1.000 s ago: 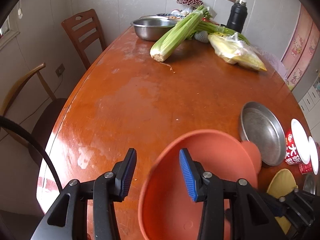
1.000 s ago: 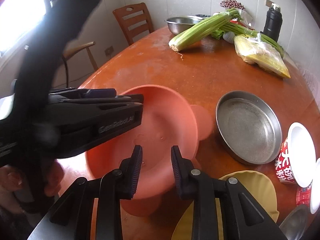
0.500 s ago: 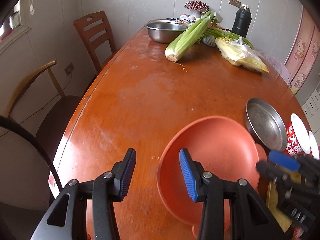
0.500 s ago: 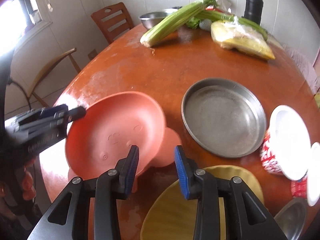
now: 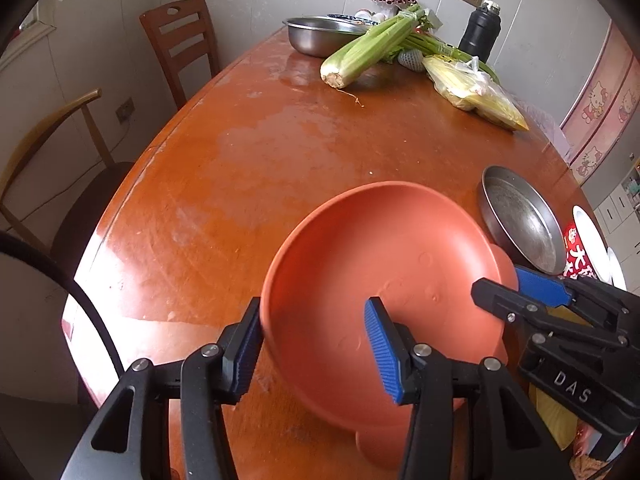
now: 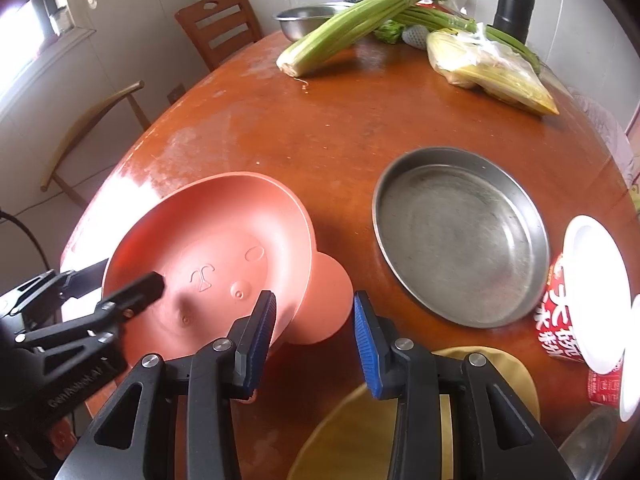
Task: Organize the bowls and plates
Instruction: 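Lift the orange bear plate with both grippers and carry it toward the window-side table edge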
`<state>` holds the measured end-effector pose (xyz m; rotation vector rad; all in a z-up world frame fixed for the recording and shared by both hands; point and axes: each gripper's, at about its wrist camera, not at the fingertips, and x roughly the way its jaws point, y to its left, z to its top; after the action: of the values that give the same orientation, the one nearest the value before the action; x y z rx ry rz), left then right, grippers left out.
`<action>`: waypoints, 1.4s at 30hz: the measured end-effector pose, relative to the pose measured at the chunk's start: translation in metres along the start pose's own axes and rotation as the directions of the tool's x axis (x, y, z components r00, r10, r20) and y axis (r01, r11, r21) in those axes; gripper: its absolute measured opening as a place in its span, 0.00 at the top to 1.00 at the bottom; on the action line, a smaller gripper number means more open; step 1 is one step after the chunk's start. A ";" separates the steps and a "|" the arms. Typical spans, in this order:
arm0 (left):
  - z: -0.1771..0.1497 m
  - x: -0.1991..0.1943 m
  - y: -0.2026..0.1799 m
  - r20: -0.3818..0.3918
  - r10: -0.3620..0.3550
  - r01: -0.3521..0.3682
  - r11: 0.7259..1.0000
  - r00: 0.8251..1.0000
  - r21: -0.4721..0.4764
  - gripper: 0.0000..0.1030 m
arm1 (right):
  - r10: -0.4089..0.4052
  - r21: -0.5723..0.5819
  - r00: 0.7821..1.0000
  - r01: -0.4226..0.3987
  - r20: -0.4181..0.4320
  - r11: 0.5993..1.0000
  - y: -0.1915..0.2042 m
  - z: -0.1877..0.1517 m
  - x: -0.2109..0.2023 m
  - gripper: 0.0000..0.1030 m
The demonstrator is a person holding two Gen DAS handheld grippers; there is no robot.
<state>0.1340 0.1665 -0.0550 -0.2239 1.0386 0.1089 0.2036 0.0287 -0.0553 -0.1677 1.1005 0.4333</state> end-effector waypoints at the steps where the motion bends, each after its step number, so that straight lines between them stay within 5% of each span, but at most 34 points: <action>1: 0.003 0.002 0.001 0.001 0.003 -0.003 1.000 1.000 0.000 0.52 | 0.001 -0.003 1.000 -0.001 0.000 1.000 0.002 0.002 0.001 0.60; 25: 0.030 0.020 0.012 0.018 0.052 -0.053 0.998 0.998 0.016 0.54 | -0.009 0.054 0.999 0.007 0.041 0.999 0.004 0.023 0.012 0.60; 42: 0.024 -0.046 -0.002 0.135 0.070 -0.072 0.997 0.988 0.013 0.40 | 0.025 0.044 0.989 -0.031 0.145 0.999 -0.005 0.003 -0.048 0.60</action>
<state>0.1316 0.1707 -0.0035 -0.1615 0.9131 0.1770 0.1902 0.0131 -0.0120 -0.0792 0.9704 0.4382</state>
